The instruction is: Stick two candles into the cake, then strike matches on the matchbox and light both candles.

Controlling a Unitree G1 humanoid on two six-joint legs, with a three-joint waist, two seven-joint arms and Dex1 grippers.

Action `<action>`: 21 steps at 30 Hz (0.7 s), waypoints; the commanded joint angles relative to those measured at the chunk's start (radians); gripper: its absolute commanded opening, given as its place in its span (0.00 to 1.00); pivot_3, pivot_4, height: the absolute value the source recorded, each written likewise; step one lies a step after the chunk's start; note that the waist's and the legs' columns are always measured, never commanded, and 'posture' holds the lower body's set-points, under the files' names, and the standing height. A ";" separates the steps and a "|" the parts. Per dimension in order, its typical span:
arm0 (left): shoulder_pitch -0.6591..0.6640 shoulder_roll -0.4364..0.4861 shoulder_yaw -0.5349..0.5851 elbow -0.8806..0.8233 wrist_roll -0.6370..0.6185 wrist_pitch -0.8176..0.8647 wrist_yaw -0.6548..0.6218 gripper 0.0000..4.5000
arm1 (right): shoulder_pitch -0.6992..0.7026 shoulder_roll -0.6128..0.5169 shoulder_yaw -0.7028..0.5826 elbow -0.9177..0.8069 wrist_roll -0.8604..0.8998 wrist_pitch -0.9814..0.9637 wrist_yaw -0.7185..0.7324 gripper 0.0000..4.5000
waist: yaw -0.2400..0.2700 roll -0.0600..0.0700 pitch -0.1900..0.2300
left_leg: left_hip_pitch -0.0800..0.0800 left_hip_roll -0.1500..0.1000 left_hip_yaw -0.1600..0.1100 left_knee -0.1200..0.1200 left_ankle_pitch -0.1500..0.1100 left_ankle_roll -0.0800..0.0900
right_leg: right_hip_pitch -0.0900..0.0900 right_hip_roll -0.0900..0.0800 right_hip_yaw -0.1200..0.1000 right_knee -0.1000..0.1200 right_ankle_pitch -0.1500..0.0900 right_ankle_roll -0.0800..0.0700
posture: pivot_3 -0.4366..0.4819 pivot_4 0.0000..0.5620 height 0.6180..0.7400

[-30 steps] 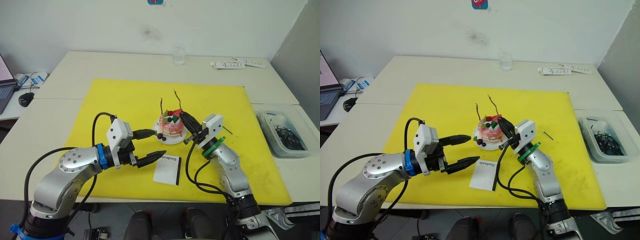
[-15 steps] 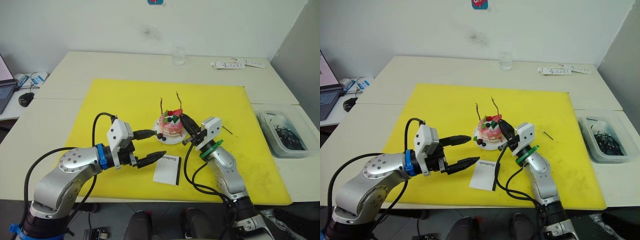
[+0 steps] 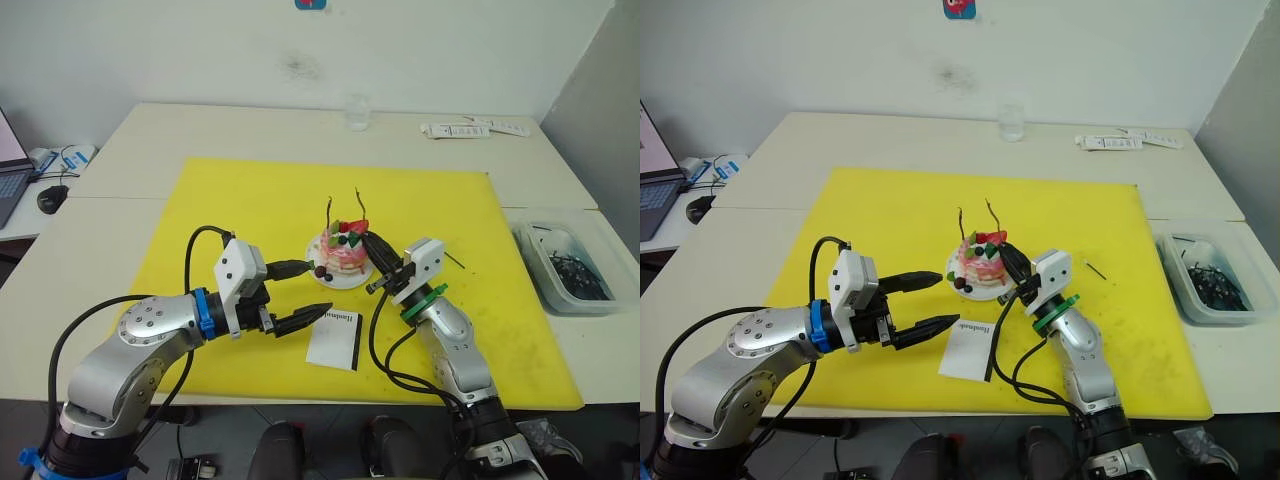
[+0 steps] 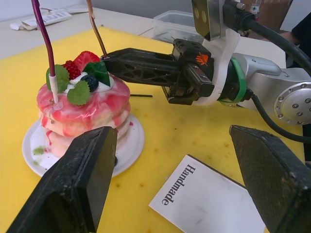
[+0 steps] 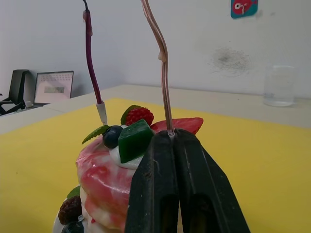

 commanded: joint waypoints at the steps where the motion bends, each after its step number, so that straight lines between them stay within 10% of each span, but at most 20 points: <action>1: 0.001 0.006 0.002 -0.022 0.001 -0.015 -0.005 0.91 | 0.008 -0.001 0.010 -0.008 -0.005 0.002 0.004 0.01 | 0.000 0.000 0.000 | 0.000 0.000 0.000 0.000 0.000 0.000 | 0.000 0.000 0.000 0.000 0.000 0.000 | 0.48 0.27 1.00; 7: -0.002 0.001 -0.004 -0.020 0.004 -0.018 -0.005 0.91 | 0.006 0.006 -0.001 -0.026 0.017 0.004 0.007 0.05 | 0.000 0.000 0.000 | 0.000 0.000 0.000 0.000 0.000 0.000 | 0.000 0.000 0.000 0.000 0.000 0.000 | 0.48 0.27 1.00; 19: -0.005 -0.005 -0.018 -0.021 0.008 -0.024 0.000 0.91 | 0.006 -0.036 0.015 -0.082 -0.036 -0.008 0.005 0.95 | 0.000 0.000 0.000 | 0.000 0.000 0.000 0.000 0.000 0.000 | 0.000 0.000 0.000 0.000 0.000 0.000 | 0.48 0.27 1.00; 21: -0.007 -0.007 -0.020 -0.016 0.010 -0.026 -0.001 0.91 | 0.006 -0.047 0.013 -0.098 -0.038 -0.003 0.009 0.95 | 0.000 0.000 0.000 | 0.000 0.000 0.000 0.000 0.000 0.000 | 0.000 0.000 0.000 0.000 0.000 0.000 | 0.48 0.27 1.00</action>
